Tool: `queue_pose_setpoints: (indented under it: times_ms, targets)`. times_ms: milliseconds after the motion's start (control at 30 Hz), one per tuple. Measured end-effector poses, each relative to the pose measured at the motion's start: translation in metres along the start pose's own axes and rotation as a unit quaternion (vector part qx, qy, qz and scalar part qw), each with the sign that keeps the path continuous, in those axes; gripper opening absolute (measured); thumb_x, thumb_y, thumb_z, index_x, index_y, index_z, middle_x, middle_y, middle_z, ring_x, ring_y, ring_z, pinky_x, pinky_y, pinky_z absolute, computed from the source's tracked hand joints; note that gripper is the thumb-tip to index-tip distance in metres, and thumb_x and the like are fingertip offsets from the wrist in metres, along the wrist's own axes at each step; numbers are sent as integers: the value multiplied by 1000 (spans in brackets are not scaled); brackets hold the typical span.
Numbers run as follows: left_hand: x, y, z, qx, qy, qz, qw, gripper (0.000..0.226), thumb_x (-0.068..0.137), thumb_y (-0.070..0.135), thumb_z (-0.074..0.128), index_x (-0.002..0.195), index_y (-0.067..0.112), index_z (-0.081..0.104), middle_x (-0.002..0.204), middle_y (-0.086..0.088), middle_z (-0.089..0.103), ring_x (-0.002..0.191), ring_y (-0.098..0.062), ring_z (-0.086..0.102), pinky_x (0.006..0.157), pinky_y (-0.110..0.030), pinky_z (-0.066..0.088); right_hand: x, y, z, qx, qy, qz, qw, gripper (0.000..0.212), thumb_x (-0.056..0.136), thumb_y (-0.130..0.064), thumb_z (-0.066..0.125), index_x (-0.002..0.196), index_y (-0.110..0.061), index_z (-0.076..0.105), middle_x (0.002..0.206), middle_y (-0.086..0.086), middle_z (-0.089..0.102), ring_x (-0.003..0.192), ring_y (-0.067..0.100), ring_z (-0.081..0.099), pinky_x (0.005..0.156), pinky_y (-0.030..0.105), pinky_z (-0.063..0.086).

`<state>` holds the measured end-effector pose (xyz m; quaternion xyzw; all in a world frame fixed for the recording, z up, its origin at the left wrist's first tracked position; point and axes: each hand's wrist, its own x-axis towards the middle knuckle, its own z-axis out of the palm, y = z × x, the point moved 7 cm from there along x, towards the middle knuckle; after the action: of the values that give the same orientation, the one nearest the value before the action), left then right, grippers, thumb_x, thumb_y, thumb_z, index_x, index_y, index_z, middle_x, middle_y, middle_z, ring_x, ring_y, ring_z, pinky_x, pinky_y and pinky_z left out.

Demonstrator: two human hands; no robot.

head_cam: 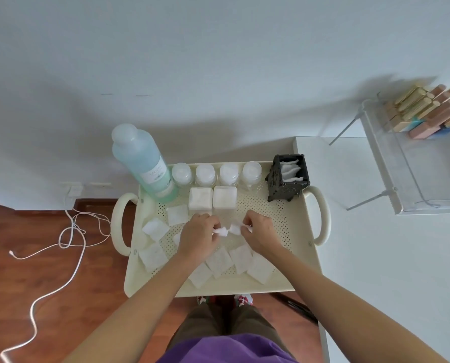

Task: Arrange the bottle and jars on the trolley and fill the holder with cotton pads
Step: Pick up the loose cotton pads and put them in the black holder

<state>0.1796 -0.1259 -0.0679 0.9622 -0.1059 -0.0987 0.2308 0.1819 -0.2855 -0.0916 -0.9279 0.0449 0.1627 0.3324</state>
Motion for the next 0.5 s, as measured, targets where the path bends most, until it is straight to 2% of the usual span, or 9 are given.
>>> queue_pose_setpoints:
  times_ms: [67,133,200,267,367,500]
  targets:
    - [-3,5,-14,-47,-9,-20,999,14,83,15,65,96,16,61,89,0,69,81,-20,62,65,-32,52,-11,-1,-22,62,50,1,997,9,85,-3,55,81,-11,51,74,2,57,66,19,50,52,22,37]
    - [-2,14,-30,-116,-5,-29,993,18,82,17,69,90,17,53,81,-1,65,69,-19,62,62,-32,53,-22,-2,-44,111,86,3,990,10,86,-5,54,85,-15,51,73,-2,56,60,16,50,52,28,43]
    - [3,25,-46,-181,10,-32,983,31,80,17,74,82,21,44,73,2,56,59,-14,57,56,-25,47,-31,-4,-67,146,112,7,983,12,88,-8,55,89,-18,49,78,-5,58,57,17,53,52,36,49]
    - [12,41,-57,-226,20,-17,974,40,78,15,76,76,25,37,70,6,47,52,-9,51,54,-17,40,-37,-3,-89,167,138,8,976,13,88,-10,58,90,-20,50,82,-6,60,57,17,56,52,34,48]
    - [30,69,-70,-262,25,32,964,33,79,12,75,76,15,42,71,5,47,47,-6,43,54,-19,37,-44,2,-120,198,179,21,963,14,87,-13,60,83,-25,55,75,-4,61,57,20,62,55,33,51]
    - [61,100,-72,-300,27,39,953,11,83,14,71,81,17,61,84,4,65,61,-17,65,66,-32,54,-49,12,-157,241,233,40,941,12,89,-14,61,87,-24,66,77,-2,67,60,17,68,58,23,51]
